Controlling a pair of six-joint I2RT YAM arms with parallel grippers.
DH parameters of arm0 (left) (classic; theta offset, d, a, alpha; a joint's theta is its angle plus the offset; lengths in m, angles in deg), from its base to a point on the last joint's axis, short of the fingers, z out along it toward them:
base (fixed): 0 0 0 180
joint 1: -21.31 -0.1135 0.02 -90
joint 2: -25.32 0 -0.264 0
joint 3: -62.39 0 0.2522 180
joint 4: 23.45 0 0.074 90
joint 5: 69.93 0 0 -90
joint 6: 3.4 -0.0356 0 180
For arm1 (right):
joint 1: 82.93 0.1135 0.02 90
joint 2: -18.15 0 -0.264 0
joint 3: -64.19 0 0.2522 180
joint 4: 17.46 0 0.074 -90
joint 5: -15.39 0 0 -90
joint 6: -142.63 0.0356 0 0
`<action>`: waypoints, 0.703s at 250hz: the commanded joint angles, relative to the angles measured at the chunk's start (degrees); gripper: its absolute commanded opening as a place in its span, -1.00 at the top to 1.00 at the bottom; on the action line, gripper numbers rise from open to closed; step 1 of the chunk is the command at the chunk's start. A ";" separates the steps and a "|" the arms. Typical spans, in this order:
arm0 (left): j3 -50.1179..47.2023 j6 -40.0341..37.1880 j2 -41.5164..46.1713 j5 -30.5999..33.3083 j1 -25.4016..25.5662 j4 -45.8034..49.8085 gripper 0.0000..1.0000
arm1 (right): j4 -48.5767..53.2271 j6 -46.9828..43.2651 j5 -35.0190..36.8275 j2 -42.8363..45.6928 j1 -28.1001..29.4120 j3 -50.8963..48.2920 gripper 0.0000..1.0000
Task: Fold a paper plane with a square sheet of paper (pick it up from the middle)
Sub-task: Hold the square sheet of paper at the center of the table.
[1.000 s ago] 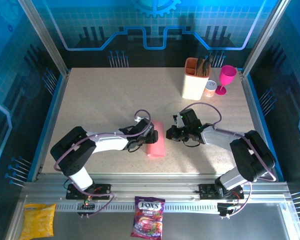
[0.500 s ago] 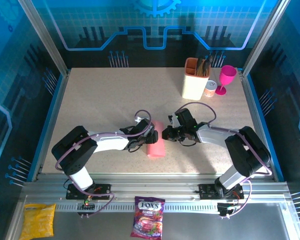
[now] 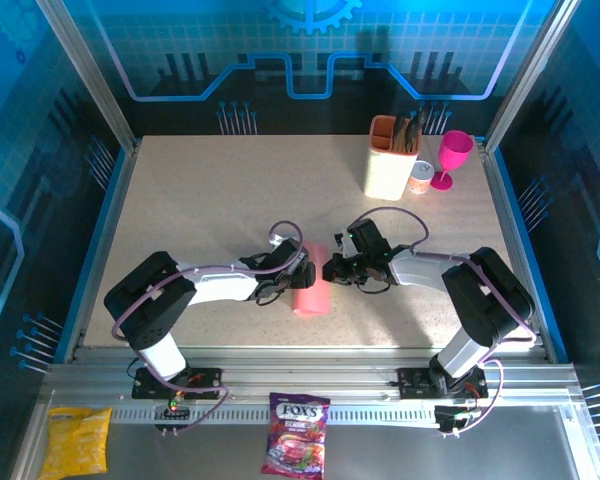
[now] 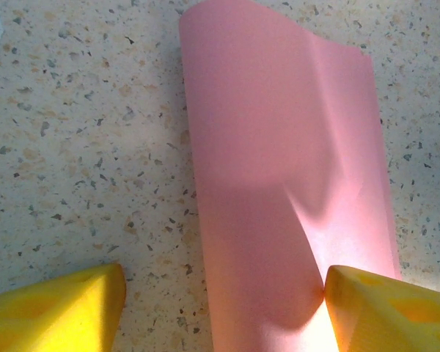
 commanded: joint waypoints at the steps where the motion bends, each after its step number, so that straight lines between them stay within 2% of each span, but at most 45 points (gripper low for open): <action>1: -0.71 -0.67 -1.16 0.42 0.28 -0.96 -0.46 | 0.24 0.57 0.89 0.98 0.01 0.66 1.00; 48: -1.20 -0.68 -1.03 0.29 0.22 -1.31 -0.47 | 1.09 3.30 6.30 8.70 -4.72 -2.92 1.00; 77: -1.33 -0.75 -1.20 0.14 0.26 -1.59 -0.46 | 2.48 2.87 7.57 11.59 -5.71 -3.58 1.00; 176: -1.11 -1.50 -1.90 -0.01 0.27 -1.91 -0.47 | -1.70 4.06 4.01 7.09 -2.34 -3.57 1.00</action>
